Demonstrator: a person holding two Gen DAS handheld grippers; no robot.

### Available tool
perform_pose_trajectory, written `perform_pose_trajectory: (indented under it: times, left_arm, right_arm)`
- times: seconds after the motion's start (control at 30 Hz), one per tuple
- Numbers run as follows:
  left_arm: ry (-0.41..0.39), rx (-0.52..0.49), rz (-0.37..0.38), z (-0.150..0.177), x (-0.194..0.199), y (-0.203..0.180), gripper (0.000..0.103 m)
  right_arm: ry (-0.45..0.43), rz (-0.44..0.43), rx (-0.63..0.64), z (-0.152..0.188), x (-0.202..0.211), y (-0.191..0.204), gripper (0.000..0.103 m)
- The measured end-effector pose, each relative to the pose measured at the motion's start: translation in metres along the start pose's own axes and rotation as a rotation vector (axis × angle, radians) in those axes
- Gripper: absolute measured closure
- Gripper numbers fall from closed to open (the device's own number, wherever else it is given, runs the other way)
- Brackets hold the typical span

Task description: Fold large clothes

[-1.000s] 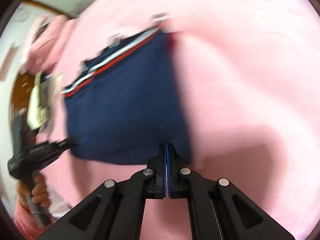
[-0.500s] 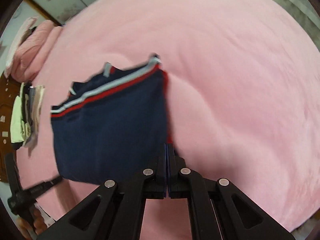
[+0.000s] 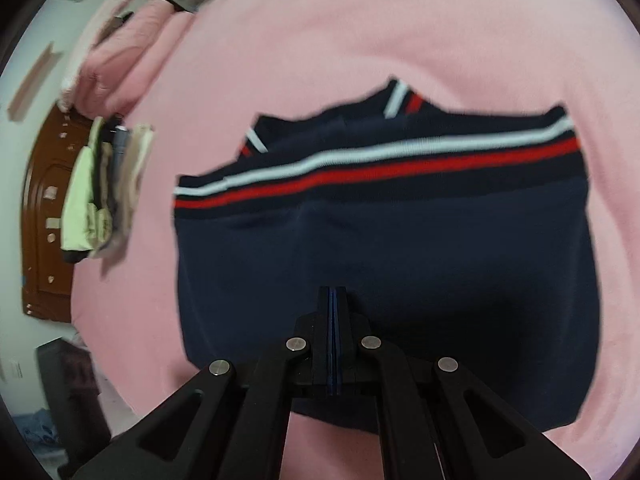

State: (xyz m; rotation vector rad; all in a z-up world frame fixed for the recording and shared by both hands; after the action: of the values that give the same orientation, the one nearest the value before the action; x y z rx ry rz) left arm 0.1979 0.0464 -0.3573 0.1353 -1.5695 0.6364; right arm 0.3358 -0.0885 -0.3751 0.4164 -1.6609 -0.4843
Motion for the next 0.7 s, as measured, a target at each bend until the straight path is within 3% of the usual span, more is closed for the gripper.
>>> perform_pose_trajectory:
  times: [0.3,0.53,0.7]
  left_arm:
    - [0.056,0.044,0.033,-0.010,-0.011,0.016,0.054]
    - [0.044,0.016,0.030,-0.020,-0.011,0.006,0.051]
    - [0.036,0.019,0.050,-0.028,-0.013,0.005,0.050]
  right_arm:
    - [0.067,0.035,-0.091,-0.017,-0.072,0.001,0.103]
    - [0.092,0.023,-0.112,-0.022,-0.092,0.003,0.103]
    - [0.094,0.025,-0.107,-0.016,-0.069,-0.005,0.103]
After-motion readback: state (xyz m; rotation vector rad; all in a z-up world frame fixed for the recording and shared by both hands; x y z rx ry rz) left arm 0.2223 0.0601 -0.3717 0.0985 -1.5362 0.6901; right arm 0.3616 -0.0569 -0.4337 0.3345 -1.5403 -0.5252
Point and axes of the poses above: each gripper's, at about its wrist camera, not at the fingertips, and x roughly against the way its jaws point, y to its left, z to its underside, the point moved 2 cm from there along -x, roughly the way its jaws point, and after that the axes turned 7 degrees about -z, right-handed, at the moved point
